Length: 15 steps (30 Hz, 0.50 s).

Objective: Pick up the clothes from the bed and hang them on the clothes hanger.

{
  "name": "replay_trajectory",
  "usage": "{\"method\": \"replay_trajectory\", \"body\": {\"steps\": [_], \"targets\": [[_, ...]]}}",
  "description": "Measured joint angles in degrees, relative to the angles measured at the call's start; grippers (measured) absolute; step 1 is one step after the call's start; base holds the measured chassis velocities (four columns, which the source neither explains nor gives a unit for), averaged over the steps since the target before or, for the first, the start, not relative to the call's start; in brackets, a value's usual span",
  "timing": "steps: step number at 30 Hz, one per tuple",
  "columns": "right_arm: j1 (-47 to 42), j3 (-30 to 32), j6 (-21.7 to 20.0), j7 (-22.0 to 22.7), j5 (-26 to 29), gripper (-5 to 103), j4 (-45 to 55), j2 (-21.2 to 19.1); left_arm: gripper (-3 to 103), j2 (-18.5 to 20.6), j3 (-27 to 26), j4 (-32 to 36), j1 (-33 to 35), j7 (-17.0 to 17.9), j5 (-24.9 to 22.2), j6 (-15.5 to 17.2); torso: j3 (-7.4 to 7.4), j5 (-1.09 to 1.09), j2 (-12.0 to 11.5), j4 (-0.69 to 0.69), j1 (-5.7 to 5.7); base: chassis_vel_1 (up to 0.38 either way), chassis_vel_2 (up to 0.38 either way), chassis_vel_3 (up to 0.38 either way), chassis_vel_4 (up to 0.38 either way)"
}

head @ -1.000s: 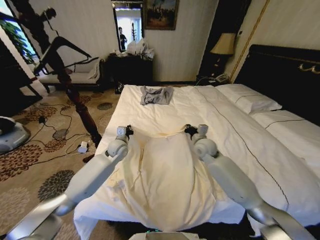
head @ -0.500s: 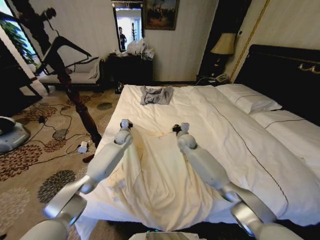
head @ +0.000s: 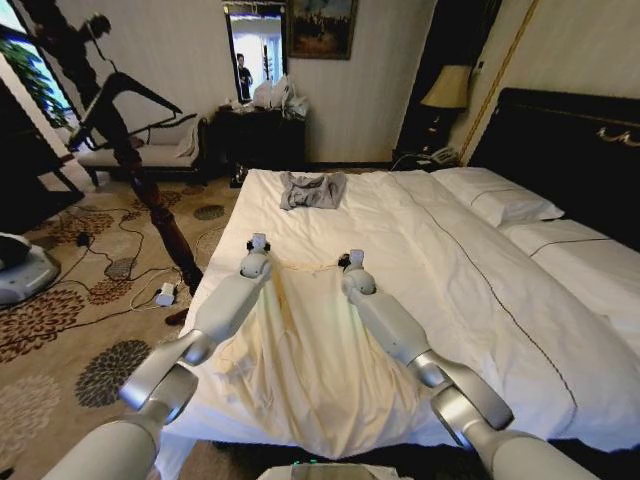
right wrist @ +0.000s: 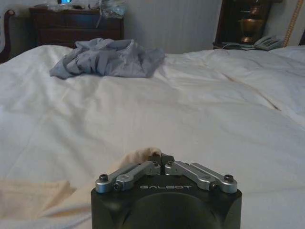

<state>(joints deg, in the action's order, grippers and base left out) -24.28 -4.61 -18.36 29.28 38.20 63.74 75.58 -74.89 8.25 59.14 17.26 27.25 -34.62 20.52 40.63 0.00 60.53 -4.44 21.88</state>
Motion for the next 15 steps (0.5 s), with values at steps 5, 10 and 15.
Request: {"method": "replay_trajectory", "body": {"steps": [5,10,15], "targets": [[-2.1,-0.9,-1.2,-0.9,1.5,13,3.3,-2.1,20,3.1,1.8,3.5,2.0,0.1,-2.2,2.7,0.0,0.0,0.0,-0.02,0.0,0.0,0.0,0.0,0.0],[-3.5,-1.9,-2.0,-1.0,2.3,29,7.0,-3.9,41,7.1,3.4,7.6,3.4,0.1,-3.2,5.7,0.0,0.0,0.0,0.0,0.0,0.0,0.0,0.0,0.0],[-4.8,-4.1,-4.2,-0.7,4.6,45,12.2,-7.6,57,11.9,5.1,13.8,4.6,-0.9,-5.3,10.9,-0.01,-0.01,0.0,-0.02,-0.01,0.0,0.0,0.0,0.0]]}}
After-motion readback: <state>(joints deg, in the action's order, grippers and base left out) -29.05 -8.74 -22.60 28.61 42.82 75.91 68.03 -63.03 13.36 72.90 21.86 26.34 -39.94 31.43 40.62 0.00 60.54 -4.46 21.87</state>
